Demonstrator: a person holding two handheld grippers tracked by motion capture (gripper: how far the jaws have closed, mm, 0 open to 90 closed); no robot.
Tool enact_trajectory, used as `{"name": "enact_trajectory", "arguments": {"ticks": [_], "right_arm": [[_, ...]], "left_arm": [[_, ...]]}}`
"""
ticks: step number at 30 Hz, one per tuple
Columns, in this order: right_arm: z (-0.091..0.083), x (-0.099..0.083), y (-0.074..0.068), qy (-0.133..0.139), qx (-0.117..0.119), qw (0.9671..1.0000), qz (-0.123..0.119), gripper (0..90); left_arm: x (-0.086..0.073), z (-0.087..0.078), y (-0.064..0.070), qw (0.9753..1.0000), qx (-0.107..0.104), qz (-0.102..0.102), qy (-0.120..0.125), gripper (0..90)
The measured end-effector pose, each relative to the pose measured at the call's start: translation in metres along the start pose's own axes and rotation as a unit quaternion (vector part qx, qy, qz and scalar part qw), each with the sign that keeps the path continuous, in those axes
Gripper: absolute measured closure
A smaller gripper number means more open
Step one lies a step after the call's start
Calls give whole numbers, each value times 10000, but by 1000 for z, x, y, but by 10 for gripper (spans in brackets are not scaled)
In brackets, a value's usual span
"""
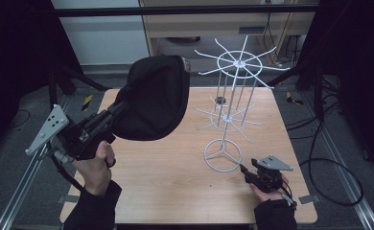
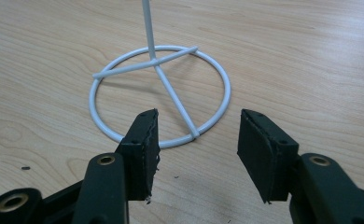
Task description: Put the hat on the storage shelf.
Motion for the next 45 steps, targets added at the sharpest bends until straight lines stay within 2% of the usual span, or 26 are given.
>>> {"name": "enact_trajectory", "arguments": {"ticks": [7,18,27,38,42,45], "right_arm": [[0,0,0,-12,9,10000,4,483],[0,0,-2,-27,38,10000,26,482],[0,0,-1,-24,39,10000,-4,480],[0,-1,-1,-36,25,10000,-27,478],[0,-1,-2,-59,49,10000,20,477],[0,-1,-2,-75,33,10000,12,477]], "left_arm": [[10,5,11,9998,-145,33,160,870],[4,27,24,9994,-347,2,45,869],[-16,40,24,9989,-423,-88,-194,868],[-42,41,20,9978,-414,-133,-508,860],[-55,42,19,9963,-412,-123,-740,856],[-67,44,19,9943,-416,-75,-977,850]]}}
Point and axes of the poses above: each handheld gripper's, and its own axes: z roughly forward along the jaws, x roughly out of its top, y roughly to its right, the point moved 7 cm from there along z, roughly forward along the jaws, and after that the axes turned 5 degrees about z, right-handed, at the moved point
